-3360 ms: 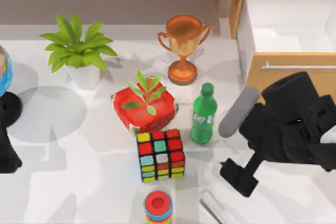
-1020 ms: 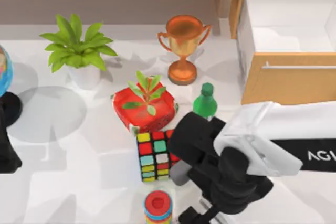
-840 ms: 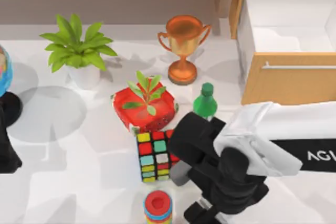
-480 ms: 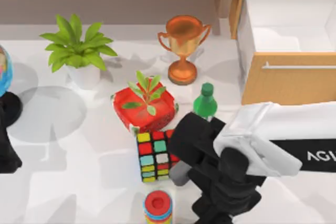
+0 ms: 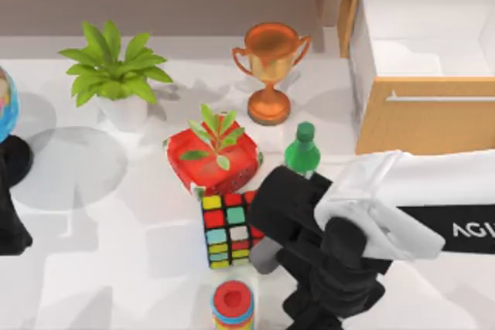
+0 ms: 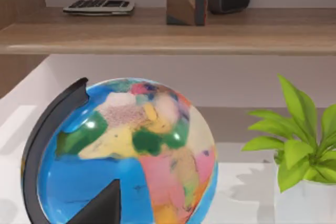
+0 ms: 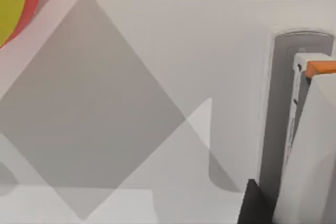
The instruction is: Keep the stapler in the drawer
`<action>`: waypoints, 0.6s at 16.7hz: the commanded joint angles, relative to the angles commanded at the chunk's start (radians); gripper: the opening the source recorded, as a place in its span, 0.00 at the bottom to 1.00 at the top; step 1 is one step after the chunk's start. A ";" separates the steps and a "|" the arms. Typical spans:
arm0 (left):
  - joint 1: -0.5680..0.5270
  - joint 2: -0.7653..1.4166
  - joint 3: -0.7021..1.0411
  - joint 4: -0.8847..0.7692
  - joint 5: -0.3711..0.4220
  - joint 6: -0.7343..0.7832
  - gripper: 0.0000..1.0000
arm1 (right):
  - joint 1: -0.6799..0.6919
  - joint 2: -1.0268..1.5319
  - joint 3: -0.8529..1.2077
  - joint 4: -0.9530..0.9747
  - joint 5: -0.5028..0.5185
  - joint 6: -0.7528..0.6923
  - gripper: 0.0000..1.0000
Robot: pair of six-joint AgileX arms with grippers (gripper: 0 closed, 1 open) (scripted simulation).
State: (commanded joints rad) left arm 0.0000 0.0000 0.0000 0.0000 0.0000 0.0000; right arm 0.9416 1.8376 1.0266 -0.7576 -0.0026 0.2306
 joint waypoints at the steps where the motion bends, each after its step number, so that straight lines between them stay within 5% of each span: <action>1: 0.000 0.000 0.000 0.000 0.000 0.000 1.00 | -0.002 0.000 -0.002 0.000 0.001 -0.001 0.00; 10: 0.000 0.000 0.000 0.000 0.000 0.000 1.00 | -0.047 0.070 -0.078 -0.096 0.049 -0.063 0.00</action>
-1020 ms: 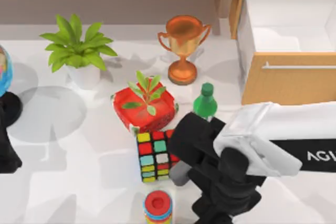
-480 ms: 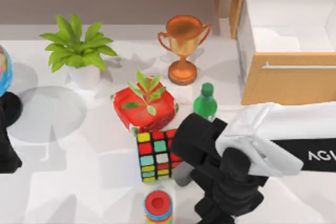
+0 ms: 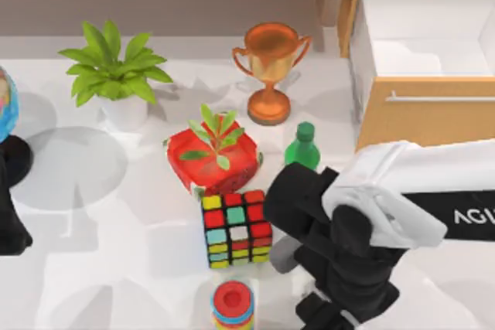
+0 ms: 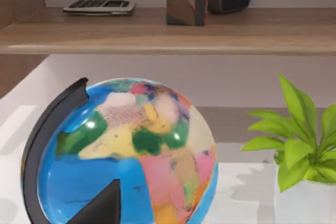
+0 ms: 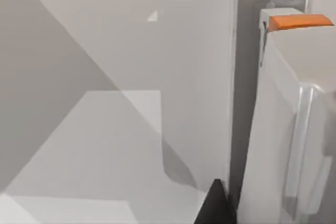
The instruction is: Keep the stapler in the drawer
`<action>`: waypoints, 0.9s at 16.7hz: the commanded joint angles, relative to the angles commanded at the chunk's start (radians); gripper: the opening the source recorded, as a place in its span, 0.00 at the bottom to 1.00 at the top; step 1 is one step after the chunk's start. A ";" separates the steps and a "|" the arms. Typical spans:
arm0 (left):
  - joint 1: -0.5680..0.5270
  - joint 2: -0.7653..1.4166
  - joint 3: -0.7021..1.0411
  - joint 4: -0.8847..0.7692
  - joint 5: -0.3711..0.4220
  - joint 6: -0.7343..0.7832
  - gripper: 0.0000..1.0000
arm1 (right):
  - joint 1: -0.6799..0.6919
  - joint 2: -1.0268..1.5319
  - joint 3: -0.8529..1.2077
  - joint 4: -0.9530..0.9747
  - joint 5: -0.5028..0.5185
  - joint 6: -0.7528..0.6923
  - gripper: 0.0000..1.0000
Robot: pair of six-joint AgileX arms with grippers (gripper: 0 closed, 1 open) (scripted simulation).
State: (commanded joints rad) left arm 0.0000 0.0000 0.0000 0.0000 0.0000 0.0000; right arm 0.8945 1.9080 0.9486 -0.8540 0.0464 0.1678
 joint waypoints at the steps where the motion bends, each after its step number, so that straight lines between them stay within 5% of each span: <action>1: 0.000 0.000 0.000 0.000 0.000 0.000 1.00 | 0.001 -0.001 0.021 -0.019 -0.008 0.003 0.00; 15: 0.000 0.000 0.000 0.000 0.000 0.000 1.00 | 0.032 -0.142 0.157 -0.051 -0.049 0.068 0.00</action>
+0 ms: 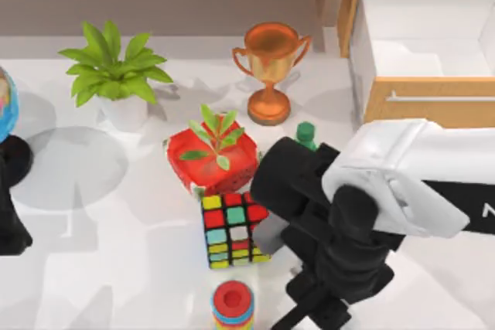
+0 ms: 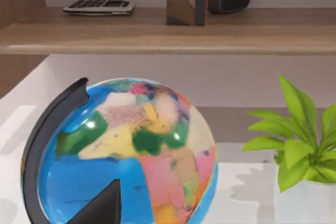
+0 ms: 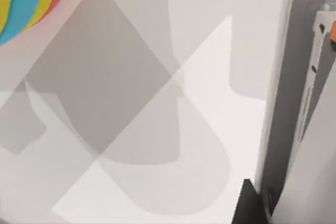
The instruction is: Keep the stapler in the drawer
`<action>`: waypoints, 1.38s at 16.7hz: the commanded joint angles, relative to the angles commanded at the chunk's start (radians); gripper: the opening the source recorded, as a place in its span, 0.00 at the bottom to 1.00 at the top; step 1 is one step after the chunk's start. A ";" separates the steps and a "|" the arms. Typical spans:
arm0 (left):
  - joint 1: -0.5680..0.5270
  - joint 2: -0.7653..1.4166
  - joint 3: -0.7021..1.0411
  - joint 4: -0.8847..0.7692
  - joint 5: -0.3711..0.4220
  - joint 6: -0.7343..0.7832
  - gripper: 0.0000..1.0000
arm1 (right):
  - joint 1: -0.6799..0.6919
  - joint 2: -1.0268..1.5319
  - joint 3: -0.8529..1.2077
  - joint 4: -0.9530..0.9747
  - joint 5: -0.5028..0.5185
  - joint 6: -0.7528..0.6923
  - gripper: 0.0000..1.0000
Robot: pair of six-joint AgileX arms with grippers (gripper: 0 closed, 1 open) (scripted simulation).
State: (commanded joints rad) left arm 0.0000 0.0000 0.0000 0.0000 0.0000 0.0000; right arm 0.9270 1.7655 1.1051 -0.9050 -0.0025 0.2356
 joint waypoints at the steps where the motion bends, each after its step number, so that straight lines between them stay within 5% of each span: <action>1: 0.000 0.000 0.000 0.000 0.000 0.000 1.00 | -0.010 -0.011 0.017 -0.026 0.003 0.004 0.00; 10: 0.000 0.000 0.000 0.000 0.000 0.000 1.00 | -0.235 -0.016 0.520 -0.233 0.000 0.061 0.00; 23: 0.000 0.000 0.000 0.000 0.000 0.000 1.00 | -0.785 0.628 1.195 -0.495 0.006 -0.073 0.00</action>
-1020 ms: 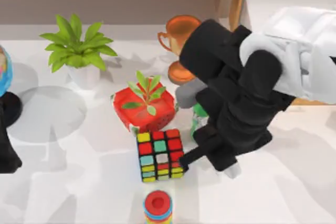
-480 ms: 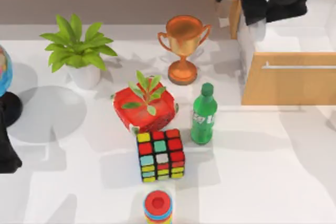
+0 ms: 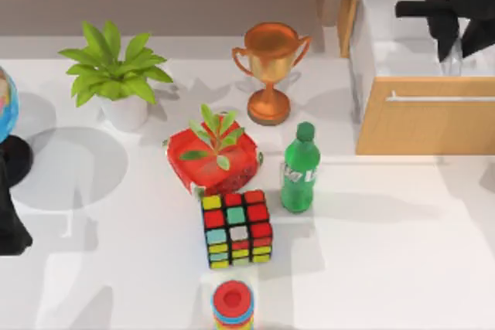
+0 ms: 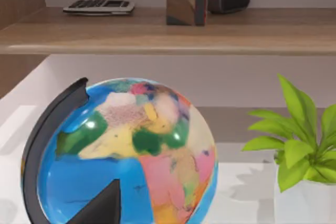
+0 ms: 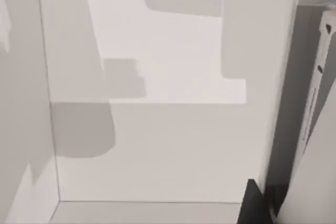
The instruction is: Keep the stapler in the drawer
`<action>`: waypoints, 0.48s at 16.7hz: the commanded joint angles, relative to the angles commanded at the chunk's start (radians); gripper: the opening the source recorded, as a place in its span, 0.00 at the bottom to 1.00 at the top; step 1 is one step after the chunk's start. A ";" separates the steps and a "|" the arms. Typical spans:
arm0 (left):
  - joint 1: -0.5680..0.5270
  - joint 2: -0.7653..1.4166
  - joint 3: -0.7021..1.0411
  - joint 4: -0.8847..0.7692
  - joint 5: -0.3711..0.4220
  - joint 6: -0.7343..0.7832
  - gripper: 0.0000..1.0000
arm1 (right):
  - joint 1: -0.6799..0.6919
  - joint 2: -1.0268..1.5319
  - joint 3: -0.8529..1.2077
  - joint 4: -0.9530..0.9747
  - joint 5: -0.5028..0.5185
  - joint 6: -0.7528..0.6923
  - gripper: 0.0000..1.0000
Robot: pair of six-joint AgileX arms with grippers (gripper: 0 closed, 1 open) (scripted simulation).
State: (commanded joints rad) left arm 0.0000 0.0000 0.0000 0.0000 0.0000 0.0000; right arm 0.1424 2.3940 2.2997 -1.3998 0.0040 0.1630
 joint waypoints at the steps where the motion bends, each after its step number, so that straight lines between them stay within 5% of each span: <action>1: 0.000 0.000 0.000 0.000 0.000 0.000 1.00 | -0.008 0.047 0.018 -0.025 -0.004 -0.008 0.00; 8: 0.000 0.000 0.000 0.000 0.000 0.000 1.00 | -0.016 0.165 0.065 -0.091 -0.020 -0.021 0.00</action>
State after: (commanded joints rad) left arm 0.0000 0.0000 0.0000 0.0000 0.0000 0.0000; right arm 0.1261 2.5585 2.3652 -1.4907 -0.0156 0.1420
